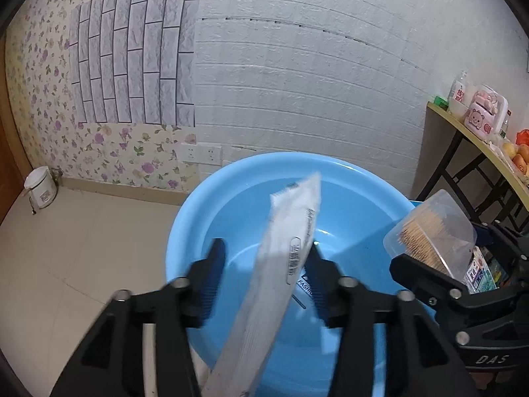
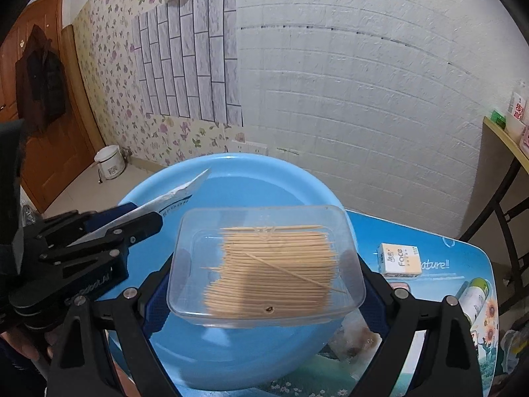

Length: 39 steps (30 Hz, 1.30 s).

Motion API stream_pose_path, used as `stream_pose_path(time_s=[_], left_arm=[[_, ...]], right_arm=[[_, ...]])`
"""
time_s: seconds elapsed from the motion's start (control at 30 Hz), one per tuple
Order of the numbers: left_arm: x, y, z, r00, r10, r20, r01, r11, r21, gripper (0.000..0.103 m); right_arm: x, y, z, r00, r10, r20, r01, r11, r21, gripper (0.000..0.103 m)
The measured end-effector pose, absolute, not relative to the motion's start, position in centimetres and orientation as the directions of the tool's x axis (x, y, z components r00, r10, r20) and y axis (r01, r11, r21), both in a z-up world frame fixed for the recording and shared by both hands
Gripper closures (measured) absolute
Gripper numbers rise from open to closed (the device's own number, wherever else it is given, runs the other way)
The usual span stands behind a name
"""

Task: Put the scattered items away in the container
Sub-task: 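Open the left gripper over the basin while the right releases the toothpick box inside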

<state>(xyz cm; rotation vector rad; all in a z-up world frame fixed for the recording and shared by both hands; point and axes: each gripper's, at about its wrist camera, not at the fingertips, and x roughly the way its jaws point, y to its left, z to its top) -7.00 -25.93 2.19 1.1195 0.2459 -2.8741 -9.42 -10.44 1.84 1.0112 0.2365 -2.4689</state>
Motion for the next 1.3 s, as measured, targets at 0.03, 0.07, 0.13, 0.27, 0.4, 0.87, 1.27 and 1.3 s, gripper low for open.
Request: stream_pose_path(time_s=[0.03, 0.07, 0.13, 0.27, 0.4, 0.87, 1.27, 1.3], left_arm=[[-6.9, -26.0, 2.2, -0.739, 0.018, -0.673, 0.097, -0.986, -0.133, 0.054], [-6.8, -26.0, 2.2, -0.740, 0.022, -0.672, 0.093, -0.987, -0.134, 0.054], [-6.6, -26.0, 2.3, -0.740, 0.024, -0.672, 0.092, -0.986, -0.136, 0.054], [-6.4, -26.1, 3.0, -0.755, 0.023, -0.655, 0.087, -0.987, -0.135, 0.052], [-6.3, -26.6, 3.2, -0.762, 0.015, -0.647, 0.093, -0.987, -0.133, 0.049], [-5.1, -27.6, 2.9, -0.768, -0.059, -0.638, 0.176, -0.977, -0.122, 0.025], [-3.6, -27.2, 3.2, -0.765, -0.080, -0.639, 0.222, -0.964, -0.146, 0.010], [-3.5, -27.1, 3.3, -0.765, -0.079, -0.640, 0.223, -0.964, -0.148, 0.010]], right_arm=[[-9.5, -10.4, 1.6, -0.622, -0.347, -0.702, 0.475, -0.880, 0.014, 0.010], [-9.5, -10.5, 1.4, -0.619, -0.344, -0.706, 0.474, -0.880, 0.014, 0.010], [-9.8, -10.6, 0.9, -0.613, -0.340, -0.713, 0.474, -0.881, 0.013, 0.010], [-10.1, -10.8, 0.4, -0.606, -0.334, -0.722, 0.473, -0.881, 0.011, 0.010], [-10.3, -11.0, 0.0, -0.601, -0.328, -0.729, 0.471, -0.882, 0.008, 0.010], [-10.6, -12.2, -1.6, -0.530, -0.386, -0.755, 0.536, -0.842, 0.054, 0.009], [-9.5, -10.4, -0.8, -0.567, -0.413, -0.713, 0.537, -0.842, 0.061, 0.002], [-9.3, -9.9, -0.7, -0.572, -0.415, -0.708, 0.526, -0.848, 0.072, 0.002]])
